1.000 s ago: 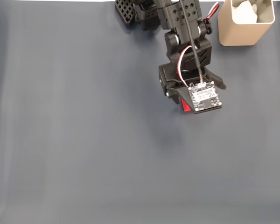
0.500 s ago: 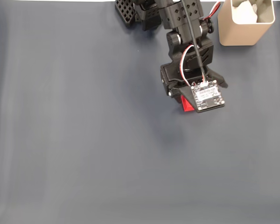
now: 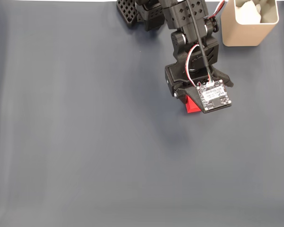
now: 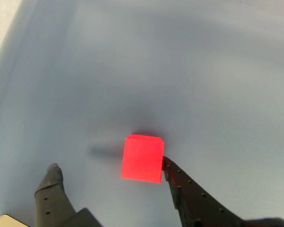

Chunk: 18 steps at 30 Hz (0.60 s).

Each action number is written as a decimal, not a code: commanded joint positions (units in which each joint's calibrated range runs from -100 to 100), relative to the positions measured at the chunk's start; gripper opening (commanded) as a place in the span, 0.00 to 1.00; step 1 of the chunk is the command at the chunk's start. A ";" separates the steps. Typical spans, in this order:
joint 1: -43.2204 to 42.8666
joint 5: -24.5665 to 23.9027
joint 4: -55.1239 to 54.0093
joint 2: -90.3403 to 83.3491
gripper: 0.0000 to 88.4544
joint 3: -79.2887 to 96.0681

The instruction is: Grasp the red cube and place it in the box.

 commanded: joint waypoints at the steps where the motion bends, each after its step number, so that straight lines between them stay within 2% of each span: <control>1: -0.49 -0.73 -0.37 -1.30 0.55 -3.60; 13: -0.63 -0.78 -0.70 -0.61 0.53 -4.96; 18: -0.56 -1.12 -0.78 -0.35 0.42 -6.15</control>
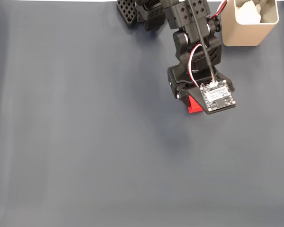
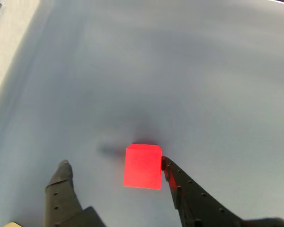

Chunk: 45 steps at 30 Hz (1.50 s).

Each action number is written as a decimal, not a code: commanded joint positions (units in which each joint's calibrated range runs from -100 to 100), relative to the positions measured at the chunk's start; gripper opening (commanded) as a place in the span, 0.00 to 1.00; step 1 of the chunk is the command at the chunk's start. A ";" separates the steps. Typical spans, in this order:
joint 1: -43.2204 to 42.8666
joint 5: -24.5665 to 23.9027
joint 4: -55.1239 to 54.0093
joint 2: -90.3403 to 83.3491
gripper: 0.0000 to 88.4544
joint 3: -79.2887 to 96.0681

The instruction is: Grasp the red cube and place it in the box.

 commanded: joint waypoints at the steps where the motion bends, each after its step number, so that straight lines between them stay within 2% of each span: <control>1: -0.26 -0.63 -0.94 -0.26 0.39 -3.14; 14: -0.41 0.59 0.37 0.35 0.22 -4.24; 34: -0.41 2.05 4.15 1.56 0.10 -5.70; 45: -0.34 2.39 8.58 -0.78 0.08 -7.61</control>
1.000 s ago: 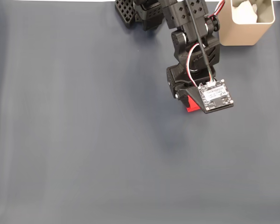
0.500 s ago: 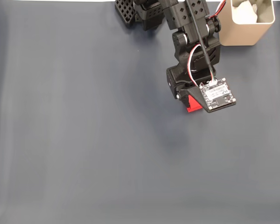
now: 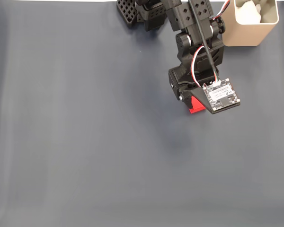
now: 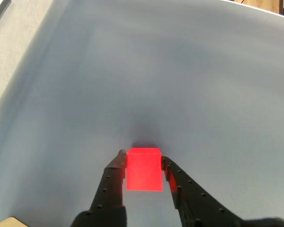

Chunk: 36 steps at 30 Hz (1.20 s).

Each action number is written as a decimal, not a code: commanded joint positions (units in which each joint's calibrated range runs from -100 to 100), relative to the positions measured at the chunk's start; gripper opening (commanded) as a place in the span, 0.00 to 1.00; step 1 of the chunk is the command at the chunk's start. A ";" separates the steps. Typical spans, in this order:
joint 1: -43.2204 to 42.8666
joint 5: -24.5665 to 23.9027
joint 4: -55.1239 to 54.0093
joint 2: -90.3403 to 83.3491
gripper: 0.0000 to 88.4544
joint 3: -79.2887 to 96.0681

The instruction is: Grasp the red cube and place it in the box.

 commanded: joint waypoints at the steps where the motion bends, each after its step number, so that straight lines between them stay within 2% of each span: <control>1: -0.34 0.78 3.39 -3.17 0.08 -4.06; 12: -1.12 1.86 26.37 -11.39 0.06 -17.73; 23: -4.10 4.35 44.43 -20.65 0.03 -26.85; 36: -18.09 4.64 55.59 -24.89 0.02 -38.97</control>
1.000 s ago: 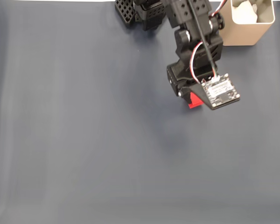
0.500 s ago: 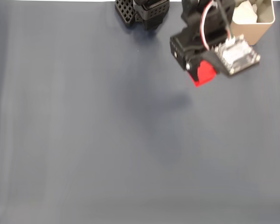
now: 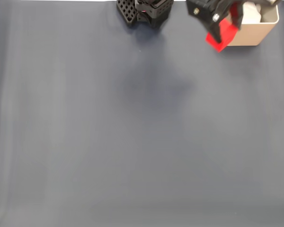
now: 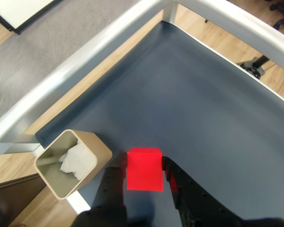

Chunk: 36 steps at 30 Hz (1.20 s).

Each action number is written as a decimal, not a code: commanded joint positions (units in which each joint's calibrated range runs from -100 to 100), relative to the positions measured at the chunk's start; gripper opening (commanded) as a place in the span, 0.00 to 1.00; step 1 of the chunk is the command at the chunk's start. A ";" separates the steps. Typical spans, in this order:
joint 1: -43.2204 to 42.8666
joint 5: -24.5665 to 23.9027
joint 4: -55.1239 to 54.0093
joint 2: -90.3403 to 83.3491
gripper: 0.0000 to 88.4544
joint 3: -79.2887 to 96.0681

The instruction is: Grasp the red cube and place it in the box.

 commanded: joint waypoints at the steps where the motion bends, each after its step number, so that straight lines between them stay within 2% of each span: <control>1: -4.80 0.20 1.49 -1.09 0.02 -4.82; 17: -18.57 2.78 0.17 3.85 0.01 -6.64; 29: -21.63 4.88 -5.41 8.43 0.01 -5.46; 36: -23.97 4.54 -8.28 11.38 0.01 -5.09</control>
